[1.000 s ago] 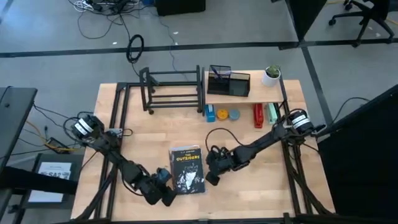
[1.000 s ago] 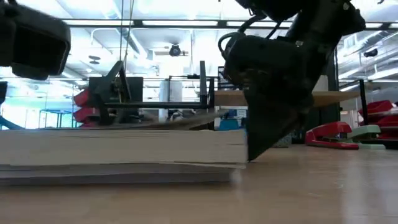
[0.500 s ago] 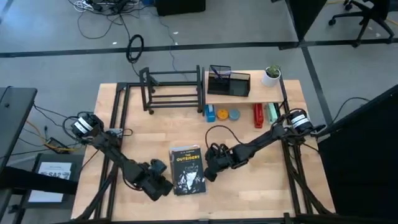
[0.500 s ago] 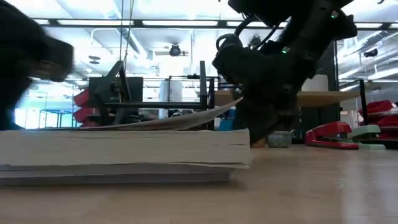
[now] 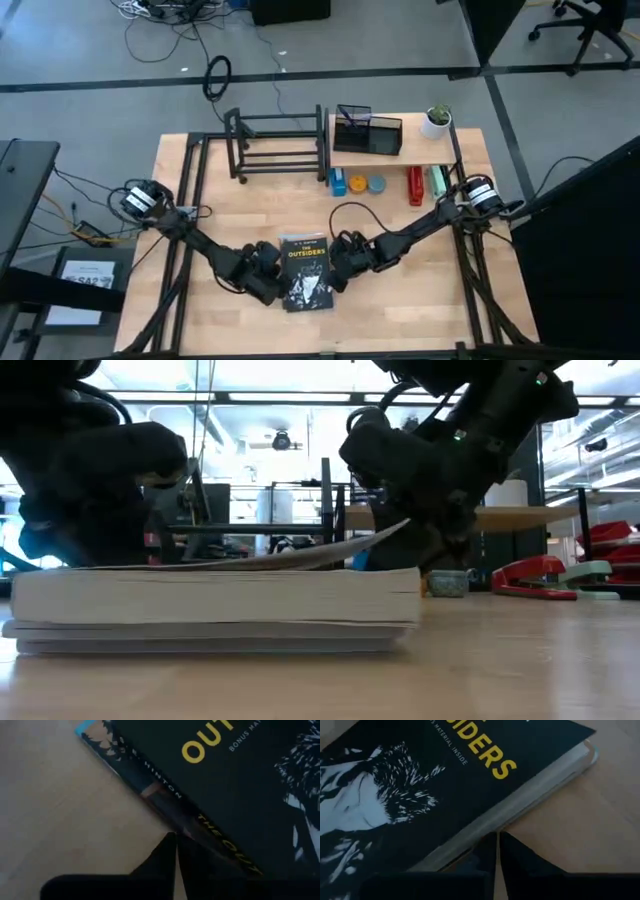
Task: Stock shelves
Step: Adjust the books on the center of the table
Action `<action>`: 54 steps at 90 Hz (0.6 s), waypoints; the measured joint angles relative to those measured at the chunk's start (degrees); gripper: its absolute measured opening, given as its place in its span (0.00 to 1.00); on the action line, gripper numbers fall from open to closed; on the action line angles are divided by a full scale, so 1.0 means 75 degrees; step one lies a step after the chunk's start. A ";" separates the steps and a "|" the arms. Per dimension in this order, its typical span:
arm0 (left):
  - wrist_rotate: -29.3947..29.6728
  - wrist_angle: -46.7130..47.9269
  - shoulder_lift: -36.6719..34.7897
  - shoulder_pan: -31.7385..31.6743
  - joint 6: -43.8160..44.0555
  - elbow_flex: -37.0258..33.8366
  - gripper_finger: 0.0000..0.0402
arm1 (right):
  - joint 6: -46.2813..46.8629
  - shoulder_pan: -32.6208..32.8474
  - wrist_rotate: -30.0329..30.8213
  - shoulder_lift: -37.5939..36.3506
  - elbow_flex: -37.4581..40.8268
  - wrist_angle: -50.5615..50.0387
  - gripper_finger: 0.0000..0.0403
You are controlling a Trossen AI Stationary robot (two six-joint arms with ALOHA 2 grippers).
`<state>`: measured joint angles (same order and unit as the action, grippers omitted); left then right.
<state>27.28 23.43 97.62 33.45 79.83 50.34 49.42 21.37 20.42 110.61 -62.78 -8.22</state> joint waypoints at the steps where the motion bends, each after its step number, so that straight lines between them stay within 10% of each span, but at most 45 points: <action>1: -0.0011 0.0002 0.0000 0.0000 -0.0003 0.0002 0.00 | 0.0002 0.0001 0.0004 0.0000 0.0000 -0.0012 0.00; 54: 0.0061 -0.0430 -0.0004 0.0040 -0.0001 -0.0016 0.00 | 0.0864 0.0404 -0.0370 0.0122 0.0000 -0.0010 0.00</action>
<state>27.74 20.20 97.59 33.76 79.82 50.22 55.90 24.40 17.65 111.52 -62.78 -8.30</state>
